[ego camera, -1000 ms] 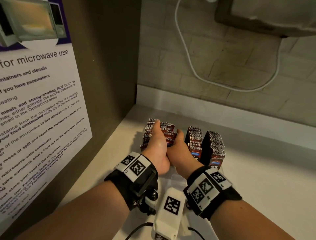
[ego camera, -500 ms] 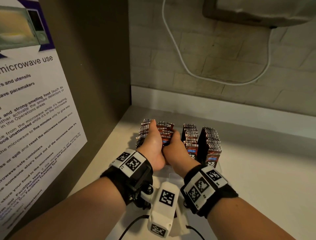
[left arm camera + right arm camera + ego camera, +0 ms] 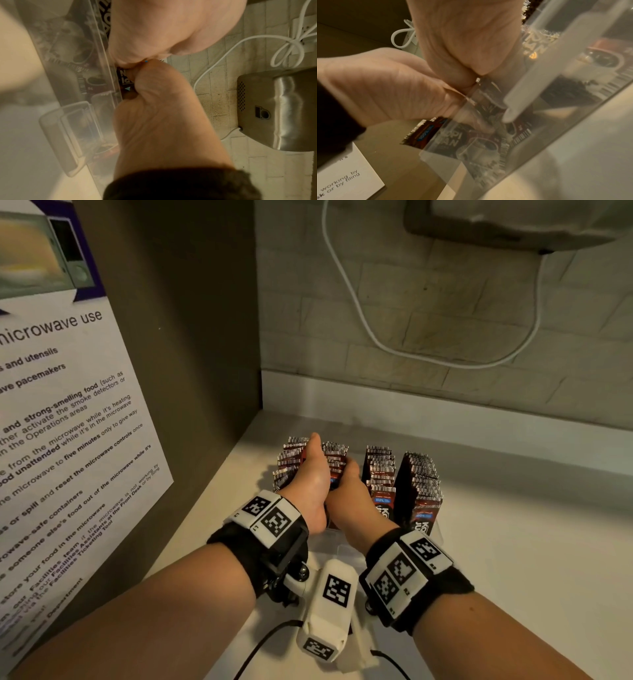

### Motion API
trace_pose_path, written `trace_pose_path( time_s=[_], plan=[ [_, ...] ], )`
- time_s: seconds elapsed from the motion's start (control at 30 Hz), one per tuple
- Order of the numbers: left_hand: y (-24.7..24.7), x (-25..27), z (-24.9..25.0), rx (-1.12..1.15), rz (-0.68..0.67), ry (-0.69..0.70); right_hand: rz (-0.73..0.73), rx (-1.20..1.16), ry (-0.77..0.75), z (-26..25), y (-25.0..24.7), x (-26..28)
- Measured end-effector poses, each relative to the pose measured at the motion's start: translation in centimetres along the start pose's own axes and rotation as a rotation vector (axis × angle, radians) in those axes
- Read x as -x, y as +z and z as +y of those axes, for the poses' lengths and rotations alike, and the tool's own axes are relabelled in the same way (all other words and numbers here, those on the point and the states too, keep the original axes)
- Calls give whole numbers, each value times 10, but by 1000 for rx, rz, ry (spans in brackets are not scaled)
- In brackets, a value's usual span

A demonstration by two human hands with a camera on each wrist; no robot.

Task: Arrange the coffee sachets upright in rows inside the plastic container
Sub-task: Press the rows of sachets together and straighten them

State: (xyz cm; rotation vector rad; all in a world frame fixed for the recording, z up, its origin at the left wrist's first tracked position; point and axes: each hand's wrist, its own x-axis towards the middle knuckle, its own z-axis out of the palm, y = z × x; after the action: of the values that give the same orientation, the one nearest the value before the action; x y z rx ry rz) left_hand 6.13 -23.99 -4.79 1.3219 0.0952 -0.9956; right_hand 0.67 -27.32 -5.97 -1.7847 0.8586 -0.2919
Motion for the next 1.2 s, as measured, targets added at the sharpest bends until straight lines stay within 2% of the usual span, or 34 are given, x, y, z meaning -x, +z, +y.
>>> trace_pose_path(
  time_s=[0.4, 0.57, 0.77, 0.9, 1.2],
  plan=[
    [4, 5, -3, -85, 11, 51, -12, -79, 30, -5, 1, 3],
    [5, -29, -17, -120, 39, 118, -27, -117, 59, -7, 2, 5],
    [8, 18, 1, -175, -20, 100, -38, -59, 56, -8, -1, 5],
    [8, 21, 3, -154, -72, 81, -30, -64, 58, -7, -2, 4],
    [10, 15, 0, -125, -26, 78, -14, -82, 58, -4, 0, 1]
  ],
)
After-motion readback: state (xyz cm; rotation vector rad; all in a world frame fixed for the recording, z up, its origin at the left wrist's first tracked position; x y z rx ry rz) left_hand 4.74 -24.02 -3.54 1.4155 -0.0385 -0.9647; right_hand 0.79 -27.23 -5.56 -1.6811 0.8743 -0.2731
